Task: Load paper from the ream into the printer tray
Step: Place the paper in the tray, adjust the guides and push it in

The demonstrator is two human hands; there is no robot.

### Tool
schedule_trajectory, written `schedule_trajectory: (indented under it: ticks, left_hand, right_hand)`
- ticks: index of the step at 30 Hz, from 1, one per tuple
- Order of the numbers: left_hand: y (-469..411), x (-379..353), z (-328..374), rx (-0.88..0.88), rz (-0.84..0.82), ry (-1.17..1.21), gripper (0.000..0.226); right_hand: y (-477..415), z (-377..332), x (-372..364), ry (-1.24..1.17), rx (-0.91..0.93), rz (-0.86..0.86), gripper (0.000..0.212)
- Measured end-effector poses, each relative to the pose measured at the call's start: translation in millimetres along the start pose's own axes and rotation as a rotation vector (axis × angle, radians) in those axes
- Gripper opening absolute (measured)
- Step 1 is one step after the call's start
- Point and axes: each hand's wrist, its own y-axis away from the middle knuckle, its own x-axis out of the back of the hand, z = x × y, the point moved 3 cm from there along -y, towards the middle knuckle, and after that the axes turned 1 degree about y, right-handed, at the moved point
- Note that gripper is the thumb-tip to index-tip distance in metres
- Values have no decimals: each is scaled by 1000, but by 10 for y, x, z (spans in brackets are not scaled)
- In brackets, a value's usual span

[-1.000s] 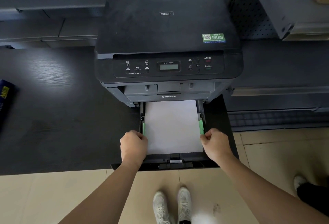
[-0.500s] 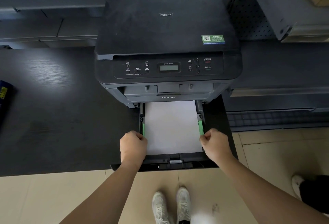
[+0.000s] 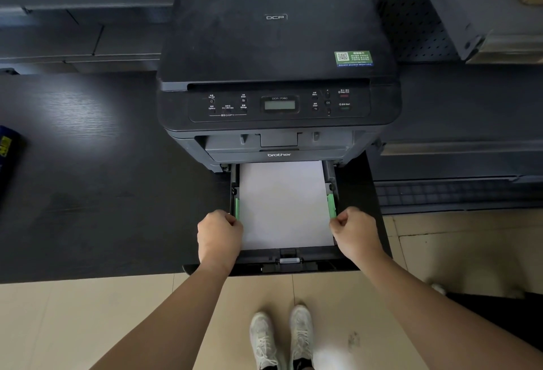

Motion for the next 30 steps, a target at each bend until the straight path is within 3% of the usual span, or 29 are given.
schedule_trajectory:
  ticks: [30]
  left_hand:
    - [17,9,-36,-9,4,13,15]
  right_hand:
    - [2,31,-10,18,-23,17,15]
